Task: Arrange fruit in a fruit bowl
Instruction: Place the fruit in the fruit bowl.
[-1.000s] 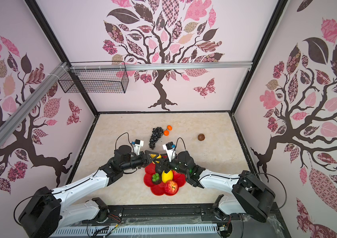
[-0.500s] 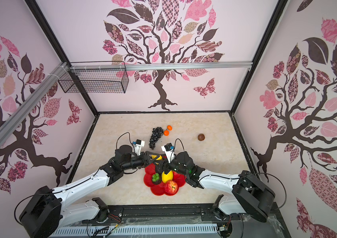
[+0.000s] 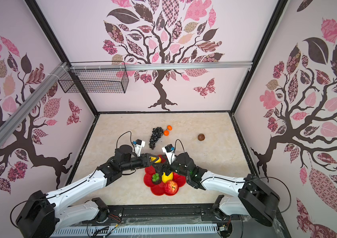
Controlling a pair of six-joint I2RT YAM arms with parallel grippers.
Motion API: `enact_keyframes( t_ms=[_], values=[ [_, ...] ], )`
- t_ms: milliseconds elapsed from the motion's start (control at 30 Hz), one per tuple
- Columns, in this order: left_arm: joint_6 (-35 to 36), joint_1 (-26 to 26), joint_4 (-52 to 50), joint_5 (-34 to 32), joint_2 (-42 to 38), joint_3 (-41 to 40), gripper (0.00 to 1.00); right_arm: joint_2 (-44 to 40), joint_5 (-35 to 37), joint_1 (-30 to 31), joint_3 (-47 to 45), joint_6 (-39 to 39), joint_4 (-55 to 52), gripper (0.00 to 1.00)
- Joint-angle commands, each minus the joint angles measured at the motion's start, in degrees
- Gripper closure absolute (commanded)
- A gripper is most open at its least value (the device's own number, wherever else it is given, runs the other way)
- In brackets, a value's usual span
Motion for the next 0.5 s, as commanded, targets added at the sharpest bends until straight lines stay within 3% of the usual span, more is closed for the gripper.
enact_keyframes(
  t_ms=[0, 233, 467],
  values=[
    [8.9, -0.2, -8.5, -7.9, -3.2, 2.4, 0.57, -6.9, 1.1, 0.3, -0.9, -0.7, -6.9, 0.03],
    [17.3, -3.7, -11.6, -17.9, -3.7, 0.1, 0.58, -16.3, 6.0, 0.3, -3.5, 0.8, -16.6, 0.02],
    [19.2, -5.7, -7.6, -21.9, 1.4, -1.0, 0.59, -19.3, 10.0, 0.3, -3.1, 3.2, -21.4, 0.0]
  ],
)
